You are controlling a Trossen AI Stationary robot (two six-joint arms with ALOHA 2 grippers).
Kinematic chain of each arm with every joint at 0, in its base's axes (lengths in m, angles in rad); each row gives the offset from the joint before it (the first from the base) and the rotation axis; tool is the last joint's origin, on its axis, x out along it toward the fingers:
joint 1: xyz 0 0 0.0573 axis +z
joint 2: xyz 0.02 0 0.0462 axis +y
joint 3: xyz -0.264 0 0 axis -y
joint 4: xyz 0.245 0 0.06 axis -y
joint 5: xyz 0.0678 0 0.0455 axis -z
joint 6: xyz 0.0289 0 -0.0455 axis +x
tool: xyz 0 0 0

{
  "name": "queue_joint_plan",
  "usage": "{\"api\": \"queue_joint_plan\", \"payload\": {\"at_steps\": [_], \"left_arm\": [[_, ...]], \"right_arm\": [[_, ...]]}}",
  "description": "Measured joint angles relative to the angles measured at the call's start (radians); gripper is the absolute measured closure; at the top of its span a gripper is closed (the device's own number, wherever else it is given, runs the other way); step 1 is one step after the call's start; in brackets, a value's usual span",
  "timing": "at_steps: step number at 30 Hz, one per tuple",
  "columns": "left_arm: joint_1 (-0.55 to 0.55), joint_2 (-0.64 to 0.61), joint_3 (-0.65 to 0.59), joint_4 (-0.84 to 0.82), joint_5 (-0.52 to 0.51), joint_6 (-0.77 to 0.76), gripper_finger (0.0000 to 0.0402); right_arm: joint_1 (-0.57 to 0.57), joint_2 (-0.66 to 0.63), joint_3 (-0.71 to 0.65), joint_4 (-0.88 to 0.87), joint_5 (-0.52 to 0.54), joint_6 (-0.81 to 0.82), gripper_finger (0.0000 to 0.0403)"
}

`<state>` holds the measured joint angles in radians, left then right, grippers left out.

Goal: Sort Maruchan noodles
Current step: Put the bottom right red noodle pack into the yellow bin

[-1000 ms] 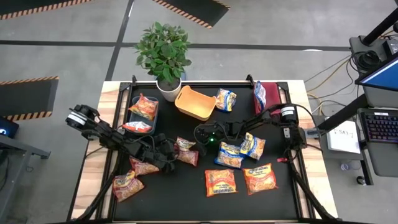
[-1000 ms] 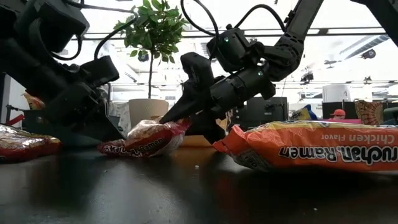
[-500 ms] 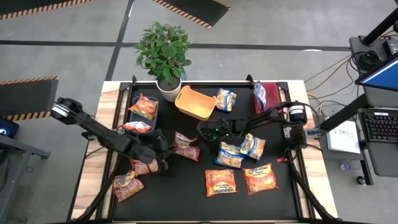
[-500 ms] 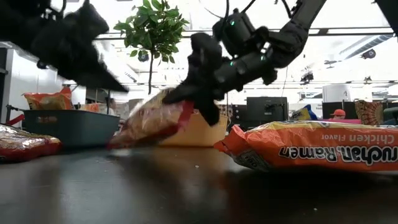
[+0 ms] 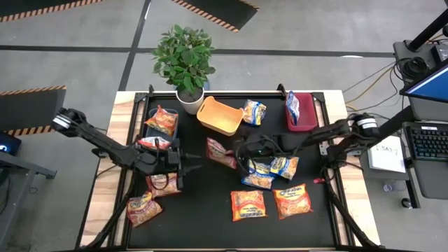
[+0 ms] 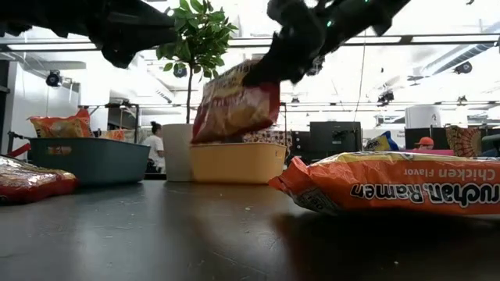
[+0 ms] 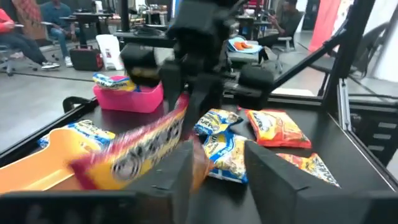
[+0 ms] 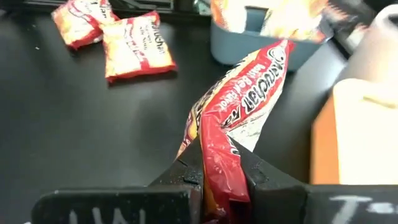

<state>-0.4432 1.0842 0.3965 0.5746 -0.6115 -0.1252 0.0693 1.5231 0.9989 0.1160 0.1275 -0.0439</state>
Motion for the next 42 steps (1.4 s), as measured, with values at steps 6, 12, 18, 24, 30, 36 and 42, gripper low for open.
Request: {"api": "queue_joint_plan", "payload": {"at_steps": [6,12,18,24,30,36,42], "left_arm": [[0.035,0.059,-0.047,0.155,-0.008,0.0,0.0188],[0.068,0.179,-0.084,0.364,-0.001,0.007,0.0147],[0.102,0.33,-0.083,0.578,0.061,0.016,0.0144],[0.127,0.488,-0.083,0.809,0.115,0.015,0.0146],[0.131,0.618,-0.074,0.992,0.132,0.038,0.0165],[0.131,0.649,-0.048,0.996,0.13,0.057,0.0244],[0.131,0.643,-0.048,0.997,0.127,0.075,0.0336]], "right_arm": [[0.063,-0.063,0.0,-0.03,0.012,-0.083,0.0377],[0.102,-0.083,0.0,-0.029,0.012,-0.153,0.0376],[0.11,-0.083,-0.001,-0.022,0.004,-0.213,0.0376],[0.116,-0.083,-0.001,0.013,0.003,-0.273,0.0376],[0.116,-0.083,-0.001,0.052,0.004,-0.289,0.0376],[0.116,-0.082,-0.001,0.062,0.005,-0.26,0.0376],[0.113,-0.083,-0.001,0.067,0.006,-0.191,0.0351]]}}
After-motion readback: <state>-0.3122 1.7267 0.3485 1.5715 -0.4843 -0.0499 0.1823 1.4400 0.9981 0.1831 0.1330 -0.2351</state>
